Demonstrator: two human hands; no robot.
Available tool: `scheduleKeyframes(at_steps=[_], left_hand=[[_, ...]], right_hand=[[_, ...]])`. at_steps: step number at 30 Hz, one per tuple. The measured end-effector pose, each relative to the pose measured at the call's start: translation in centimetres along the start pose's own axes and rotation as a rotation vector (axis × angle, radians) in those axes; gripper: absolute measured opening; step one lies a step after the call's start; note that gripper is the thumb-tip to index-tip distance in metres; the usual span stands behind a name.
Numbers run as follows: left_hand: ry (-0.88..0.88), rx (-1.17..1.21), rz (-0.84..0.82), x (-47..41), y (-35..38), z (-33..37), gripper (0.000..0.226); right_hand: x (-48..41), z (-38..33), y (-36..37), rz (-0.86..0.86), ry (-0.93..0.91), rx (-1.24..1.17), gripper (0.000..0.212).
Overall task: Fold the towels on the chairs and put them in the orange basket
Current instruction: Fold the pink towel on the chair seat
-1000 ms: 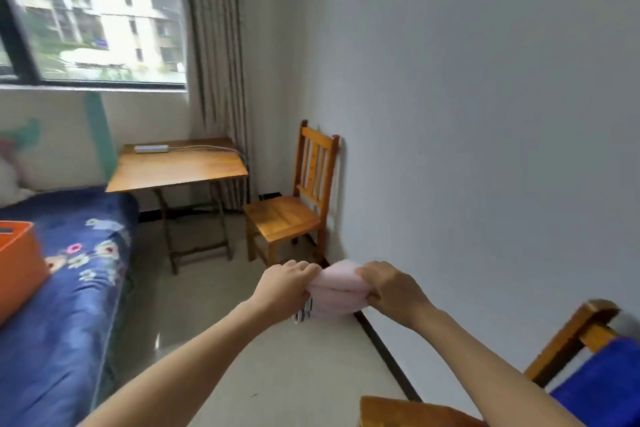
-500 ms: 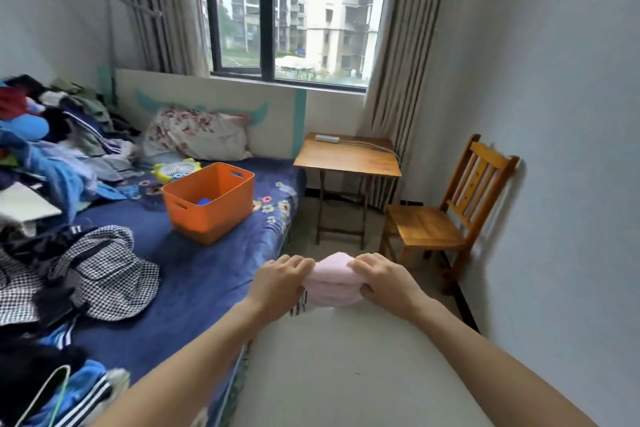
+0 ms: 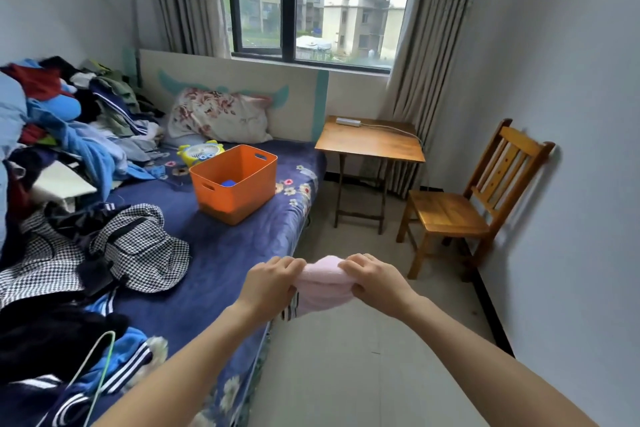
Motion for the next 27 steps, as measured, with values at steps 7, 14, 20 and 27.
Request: scheduleKeyframes(at_steps=[7,14,20,27], left_hand=[[-0.051,-0.055,0.023,-5.7,3.6,0.6,0.047],[-0.12,-0.073,-0.042,-11.7,9.4,2.7,0.049],[-0.247,-0.109,-0.086,-13.2,13.1,-1.0,0.038],[-0.396,-0.125,-0.145,-16.1,17.2,-10.3,0.031]], right_hand=[[-2.8,7.4,0.5,0.031,-0.145,0.03,0.036],[-5.0,17.0,2.1,0.003,-0.19,-0.034,0.038],[-8.9,20.2,6.8,-0.107,-0.24,-0.091,0.038],[-18.1,21.9,13.1,-0.262,-0.3,-0.165,0.056]])
Point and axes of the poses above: each hand's wrist, its own x-axis away from the middle knuckle, its own y-axis out of the palm, z = x × y, the point moved 5 cm from there along -x, towards the middle knuckle, and after that the axes turned 7 degrees about -y, right-handed, at the moved point
